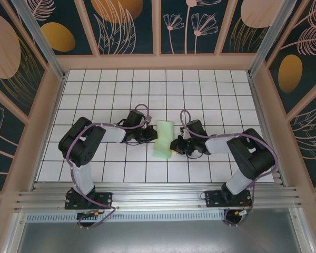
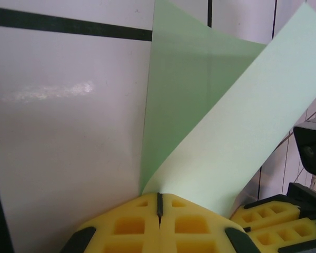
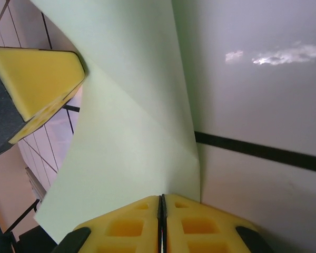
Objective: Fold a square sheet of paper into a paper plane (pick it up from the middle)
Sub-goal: Fold the square sheet of paper in half at the center of the table.
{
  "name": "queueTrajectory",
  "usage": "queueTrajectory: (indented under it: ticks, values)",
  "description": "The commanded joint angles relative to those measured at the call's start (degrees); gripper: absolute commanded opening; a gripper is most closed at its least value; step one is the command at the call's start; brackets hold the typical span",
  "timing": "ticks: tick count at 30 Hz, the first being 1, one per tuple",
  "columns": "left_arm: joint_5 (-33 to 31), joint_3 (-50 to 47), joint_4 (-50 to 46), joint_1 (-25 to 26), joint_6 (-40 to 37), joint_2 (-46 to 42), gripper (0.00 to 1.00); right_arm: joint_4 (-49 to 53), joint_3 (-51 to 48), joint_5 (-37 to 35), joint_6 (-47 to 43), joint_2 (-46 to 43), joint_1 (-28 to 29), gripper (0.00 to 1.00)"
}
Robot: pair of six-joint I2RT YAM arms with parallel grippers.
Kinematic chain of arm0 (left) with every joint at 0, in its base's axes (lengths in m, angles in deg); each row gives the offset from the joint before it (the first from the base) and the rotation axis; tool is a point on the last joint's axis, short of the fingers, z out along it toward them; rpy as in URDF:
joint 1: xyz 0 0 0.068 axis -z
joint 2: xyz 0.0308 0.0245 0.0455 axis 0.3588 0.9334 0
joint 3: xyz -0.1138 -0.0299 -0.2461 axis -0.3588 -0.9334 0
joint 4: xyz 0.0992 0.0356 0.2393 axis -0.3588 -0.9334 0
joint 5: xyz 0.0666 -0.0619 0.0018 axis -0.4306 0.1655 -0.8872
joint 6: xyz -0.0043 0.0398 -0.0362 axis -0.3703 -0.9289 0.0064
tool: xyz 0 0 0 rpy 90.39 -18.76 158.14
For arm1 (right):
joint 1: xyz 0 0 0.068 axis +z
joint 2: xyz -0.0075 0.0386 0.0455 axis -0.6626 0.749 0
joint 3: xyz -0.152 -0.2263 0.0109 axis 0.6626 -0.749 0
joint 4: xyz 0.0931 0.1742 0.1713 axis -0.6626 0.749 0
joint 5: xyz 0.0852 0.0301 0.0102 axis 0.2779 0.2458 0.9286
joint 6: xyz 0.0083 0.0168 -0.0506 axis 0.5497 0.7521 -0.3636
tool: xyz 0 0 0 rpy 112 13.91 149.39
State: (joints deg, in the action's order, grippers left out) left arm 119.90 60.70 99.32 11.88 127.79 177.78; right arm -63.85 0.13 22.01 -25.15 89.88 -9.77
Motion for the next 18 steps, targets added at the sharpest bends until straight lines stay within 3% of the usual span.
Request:
queueTrajectory:
  ticks: [1, 13, 18]
  values:
    - [-5.21, -0.65, -4.77, 0.14, -2.25, 4.12, 0.00, 0.87, 1.19, 1.21, -0.03, -3.21, 1.00, 0.12]
    - [-5.35, -0.82, -4.92, 0.14, -2.38, 4.07, 0.00, -0.51, -1.69, -1.41, 1.00, 2.70, 3.12, 0.12]
    - [-5.30, -0.89, -4.93, 0.13, -2.51, 4.04, 0.00, 2.45, -0.55, -2.66, 0.24, 0.63, 3.18, 0.12]
